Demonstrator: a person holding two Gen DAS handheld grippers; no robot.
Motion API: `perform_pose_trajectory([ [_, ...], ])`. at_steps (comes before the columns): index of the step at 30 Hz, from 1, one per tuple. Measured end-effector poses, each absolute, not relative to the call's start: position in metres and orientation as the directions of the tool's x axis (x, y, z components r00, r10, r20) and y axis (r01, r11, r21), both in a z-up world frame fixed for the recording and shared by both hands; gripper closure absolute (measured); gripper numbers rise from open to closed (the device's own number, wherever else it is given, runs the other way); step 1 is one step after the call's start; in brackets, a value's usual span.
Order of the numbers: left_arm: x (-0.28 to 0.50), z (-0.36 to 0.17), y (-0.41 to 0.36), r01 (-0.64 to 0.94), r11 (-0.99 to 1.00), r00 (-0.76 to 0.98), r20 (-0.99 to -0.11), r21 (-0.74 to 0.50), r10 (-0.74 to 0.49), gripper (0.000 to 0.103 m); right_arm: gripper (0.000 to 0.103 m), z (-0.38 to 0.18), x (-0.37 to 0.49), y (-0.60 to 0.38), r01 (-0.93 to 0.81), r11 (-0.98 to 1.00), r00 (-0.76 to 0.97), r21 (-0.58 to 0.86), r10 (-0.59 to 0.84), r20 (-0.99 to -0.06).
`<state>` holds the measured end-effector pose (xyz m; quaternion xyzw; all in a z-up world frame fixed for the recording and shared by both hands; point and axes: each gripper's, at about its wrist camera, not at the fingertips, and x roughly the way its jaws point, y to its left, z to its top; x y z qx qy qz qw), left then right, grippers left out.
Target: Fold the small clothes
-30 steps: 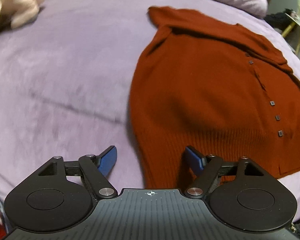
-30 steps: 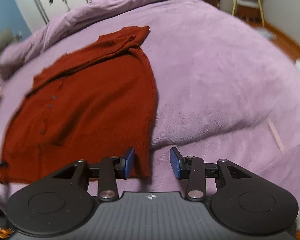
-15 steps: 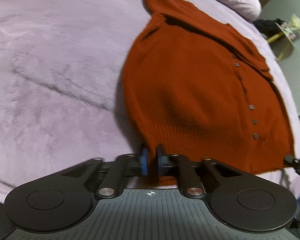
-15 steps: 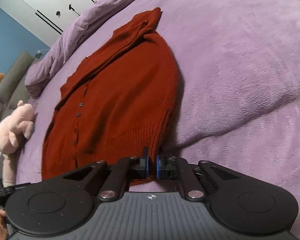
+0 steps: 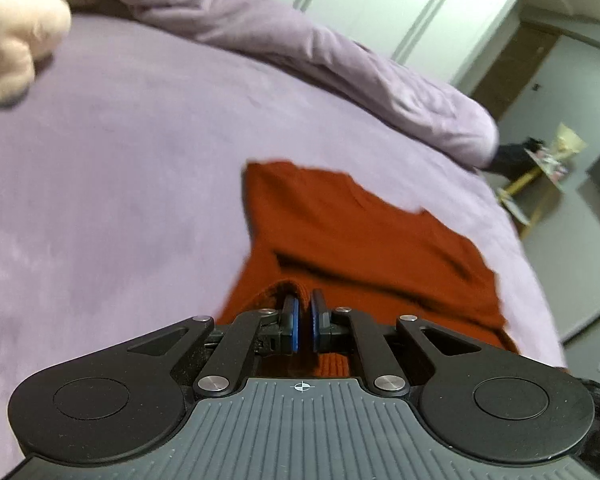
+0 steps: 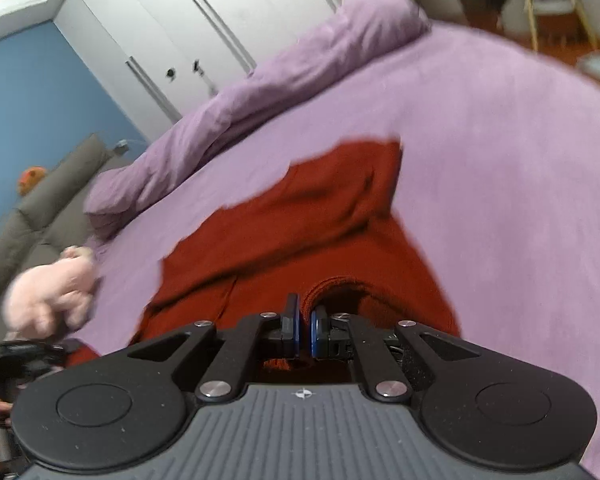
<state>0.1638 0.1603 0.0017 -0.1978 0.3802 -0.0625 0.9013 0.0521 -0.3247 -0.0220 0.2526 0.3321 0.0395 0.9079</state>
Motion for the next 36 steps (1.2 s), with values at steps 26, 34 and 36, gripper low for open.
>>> perform_pose_trajectory([
  [26, 0.242, -0.073, 0.143, 0.118, 0.968, 0.613, -0.751, -0.223, -0.247, 0.046, 0.063, -0.067, 0.146, -0.318, -0.015, 0.998, 0.713, 0.059, 0.053, -0.699],
  [34, 0.228, -0.062, 0.129, 0.140, 0.981, 0.667, -0.720, -0.134, -0.194, 0.092, 0.097, -0.057, 0.129, -0.297, -0.105, 0.994, 0.772, -0.013, 0.073, -0.631],
  [36, 0.223, -0.056, 0.127, 0.176, 0.972, 0.667, -0.708, -0.155, -0.234, 0.092, 0.097, -0.052, 0.123, -0.293, -0.130, 0.991, 0.778, 0.014, 0.111, -0.619],
])
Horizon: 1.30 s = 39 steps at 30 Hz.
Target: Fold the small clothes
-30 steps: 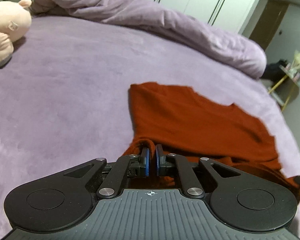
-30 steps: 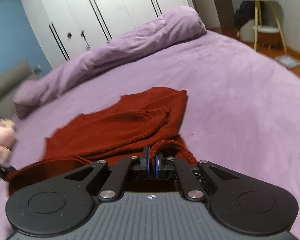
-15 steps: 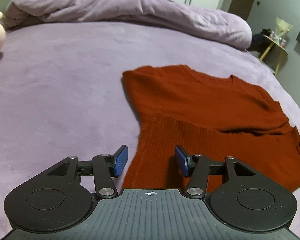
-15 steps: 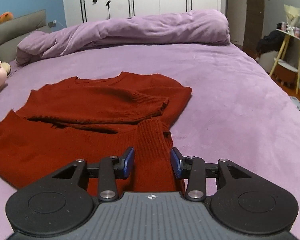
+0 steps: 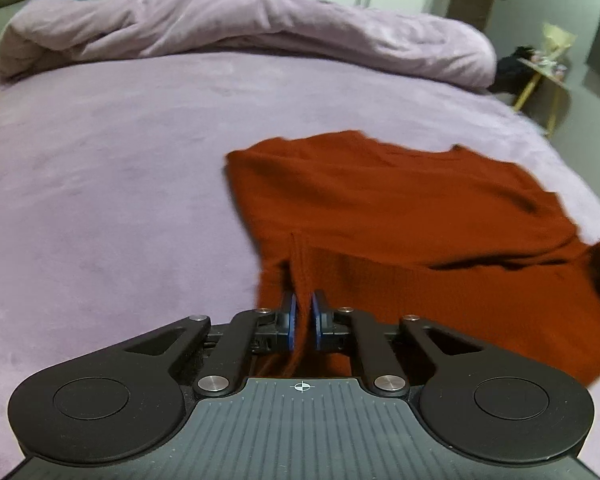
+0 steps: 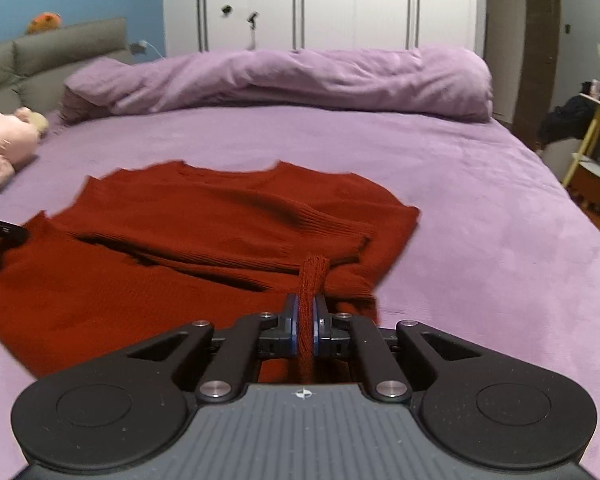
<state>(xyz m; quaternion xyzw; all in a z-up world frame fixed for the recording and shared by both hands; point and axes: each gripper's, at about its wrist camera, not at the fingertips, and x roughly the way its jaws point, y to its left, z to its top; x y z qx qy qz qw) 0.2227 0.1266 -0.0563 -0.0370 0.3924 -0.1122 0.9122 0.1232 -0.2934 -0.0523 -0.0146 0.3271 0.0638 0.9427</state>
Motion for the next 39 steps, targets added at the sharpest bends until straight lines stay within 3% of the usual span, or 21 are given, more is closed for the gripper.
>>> perform_pose_trajectory([
  [3, 0.224, -0.058, 0.119, 0.220, 0.967, 0.647, -0.724, -0.125, -0.241, 0.092, 0.097, -0.046, 0.118, -0.294, -0.150, 0.987, 0.785, 0.064, 0.158, -0.599],
  [8, 0.237, -0.069, 0.128, 0.171, 0.964, 0.602, -0.753, -0.203, -0.266, 0.078, 0.096, -0.056, 0.127, -0.295, -0.110, 0.994, 0.757, 0.009, 0.090, -0.647],
  [9, 0.238, -0.070, 0.127, 0.180, 0.962, 0.595, -0.756, -0.205, -0.272, 0.068, 0.096, -0.058, 0.129, -0.297, -0.114, 0.993, 0.750, 0.018, 0.098, -0.654],
  [14, 0.246, -0.073, 0.117, 0.221, 0.960, 0.576, -0.771, -0.170, -0.269, 0.062, 0.094, -0.066, 0.141, -0.295, -0.107, 0.994, 0.724, -0.019, 0.064, -0.687],
  [17, 0.250, -0.075, 0.117, 0.204, 0.961, 0.565, -0.780, -0.184, -0.269, 0.067, 0.094, -0.070, 0.145, -0.294, -0.101, 0.995, 0.715, -0.026, 0.054, -0.697],
  [19, 0.251, -0.072, 0.118, 0.203, 0.960, 0.558, -0.783, -0.191, -0.274, 0.096, 0.097, -0.070, 0.145, -0.292, -0.101, 0.994, 0.715, -0.042, 0.044, -0.697],
  [22, 0.245, -0.053, 0.124, 0.218, 0.951, 0.591, -0.746, -0.219, -0.307, 0.096, 0.098, -0.052, 0.138, -0.294, -0.131, 0.991, 0.752, -0.019, 0.087, -0.654],
  [26, 0.249, -0.006, 0.145, 0.207, 0.930, 0.701, -0.617, -0.302, -0.357, 0.096, 0.098, -0.012, 0.139, -0.311, -0.125, 0.989, 0.829, 0.077, 0.146, -0.539],
  [29, 0.271, 0.008, 0.149, 0.159, 0.954, 0.767, -0.577, -0.254, -0.281, 0.096, 0.098, -0.002, 0.161, -0.319, -0.066, 0.992, 0.863, 0.104, 0.109, -0.493],
  [33, 0.315, -0.011, 0.146, 0.075, 0.964, 0.748, -0.624, -0.256, -0.224, 0.096, 0.098, -0.017, 0.210, -0.317, 0.008, 0.998, 0.851, 0.063, 0.027, -0.525],
  [37, 0.343, -0.049, 0.138, 0.043, 0.973, 0.666, -0.720, -0.225, -0.196, 0.095, 0.097, -0.053, 0.249, -0.314, 0.035, 0.998, 0.778, 0.053, 0.006, -0.628],
  [39, 0.341, -0.059, 0.140, 0.060, 0.972, 0.638, -0.740, -0.229, -0.213, 0.090, 0.097, -0.067, 0.255, -0.314, 0.043, 0.998, 0.744, 0.056, 0.005, -0.668],
])
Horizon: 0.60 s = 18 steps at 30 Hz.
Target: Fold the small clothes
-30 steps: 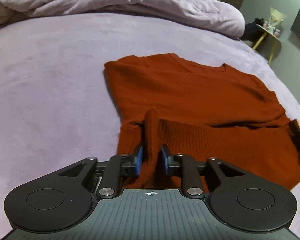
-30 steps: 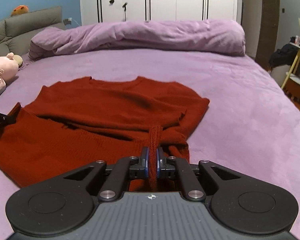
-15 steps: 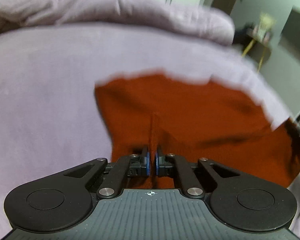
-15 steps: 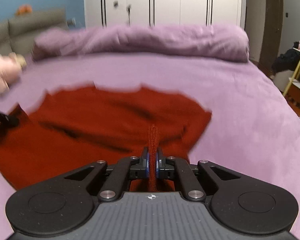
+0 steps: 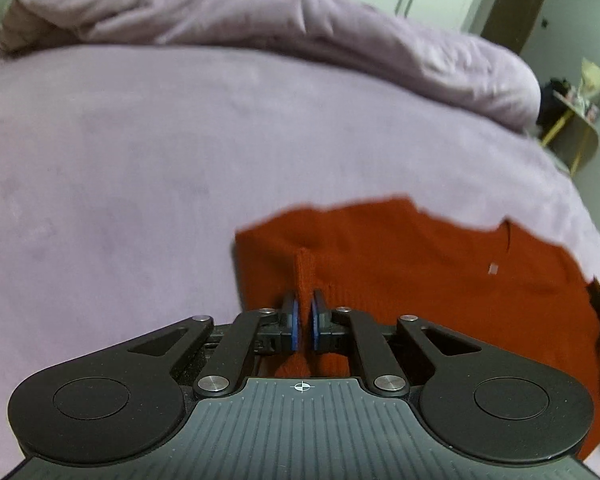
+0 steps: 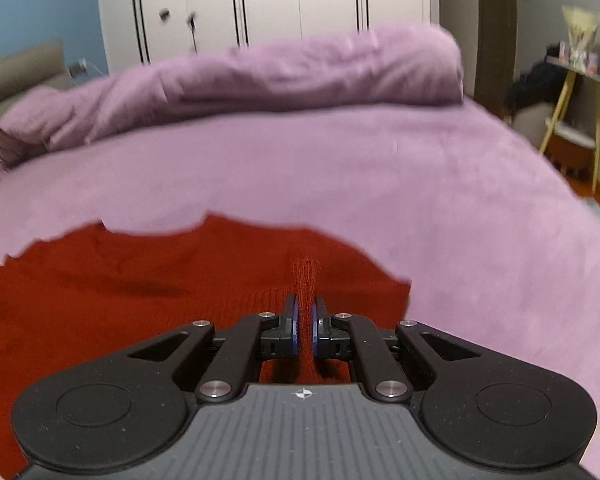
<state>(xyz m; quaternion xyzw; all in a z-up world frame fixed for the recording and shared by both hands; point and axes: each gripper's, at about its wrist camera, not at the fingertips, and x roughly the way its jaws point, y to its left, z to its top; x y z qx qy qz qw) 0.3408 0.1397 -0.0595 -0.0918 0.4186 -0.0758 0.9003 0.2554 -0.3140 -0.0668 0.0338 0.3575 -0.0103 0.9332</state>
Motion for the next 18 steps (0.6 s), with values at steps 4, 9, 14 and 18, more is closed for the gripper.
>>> perform_pose_trajectory([
  [4, 0.327, -0.068, 0.150, 0.105, 0.959, 0.631, -0.727, -0.264, -0.270, 0.063, 0.092, -0.071, 0.249, -0.317, 0.012, 0.997, 0.727, 0.075, 0.042, -0.685],
  [9, 0.329, -0.075, 0.145, 0.103, 0.958, 0.598, -0.754, -0.267, -0.274, 0.095, 0.093, -0.075, 0.248, -0.316, -0.015, 0.999, 0.721, 0.036, 0.036, -0.692],
  [14, 0.322, -0.035, 0.134, 0.125, 0.978, 0.693, -0.691, -0.168, -0.208, 0.095, 0.099, -0.059, 0.243, -0.298, -0.024, 0.996, 0.780, -0.087, -0.036, -0.624],
  [18, 0.337, 0.004, 0.128, 0.104, 0.989, 0.791, -0.594, -0.108, -0.148, 0.095, 0.099, -0.022, 0.247, -0.295, 0.040, 0.992, 0.865, -0.118, -0.094, -0.493],
])
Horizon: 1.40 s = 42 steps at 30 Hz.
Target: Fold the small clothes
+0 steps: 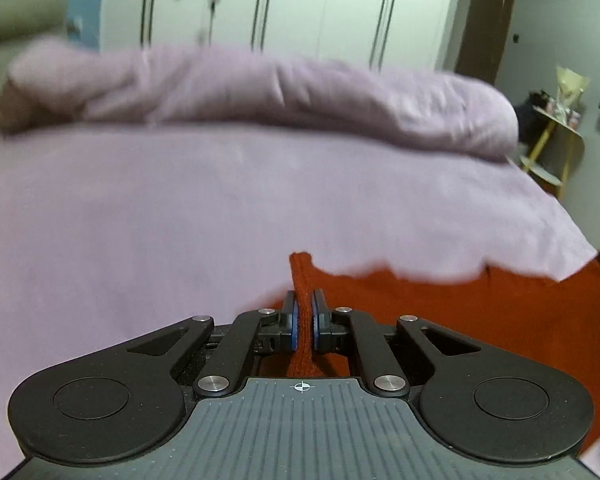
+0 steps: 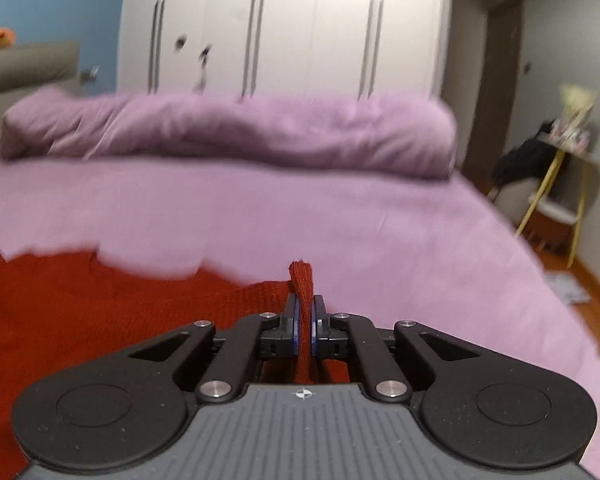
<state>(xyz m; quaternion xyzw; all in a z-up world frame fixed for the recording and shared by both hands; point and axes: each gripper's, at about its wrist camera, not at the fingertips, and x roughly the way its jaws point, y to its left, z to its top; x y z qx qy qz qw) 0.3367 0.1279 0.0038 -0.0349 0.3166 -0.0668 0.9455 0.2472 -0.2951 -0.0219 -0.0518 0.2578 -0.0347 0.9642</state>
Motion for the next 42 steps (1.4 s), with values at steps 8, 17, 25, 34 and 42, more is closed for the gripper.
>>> perform_pose_trajectory([
  [8, 0.405, -0.026, 0.090, -0.042, 0.998, 0.804, -0.592, 0.051, 0.064, 0.094, 0.099, -0.032, 0.326, -0.291, 0.178, 0.967, 0.850, -0.180, -0.243, -0.467],
  [17, 0.370, -0.048, 0.094, -0.086, 0.994, 0.785, -0.618, -0.061, 0.030, 0.058, 0.093, -0.061, 0.324, -0.284, 0.231, 0.967, 0.819, -0.113, -0.255, -0.514],
  [25, 0.388, -0.072, 0.035, 0.001, 1.000, 0.822, -0.569, 0.019, 0.010, 0.047, 0.093, -0.079, 0.313, -0.156, -0.294, 0.952, 0.788, 0.085, 0.292, -0.542],
  [34, 0.400, -0.107, 0.088, -0.159, 0.987, 0.774, -0.623, -0.018, 0.113, 0.026, 0.103, -0.096, 0.331, -0.290, 0.097, 0.993, 0.807, 0.065, -0.040, -0.590],
  [42, 0.395, -0.104, 0.091, -0.146, 0.989, 0.766, -0.634, -0.012, 0.106, 0.026, 0.103, -0.096, 0.324, -0.324, 0.185, 0.981, 0.811, 0.057, -0.120, -0.573],
])
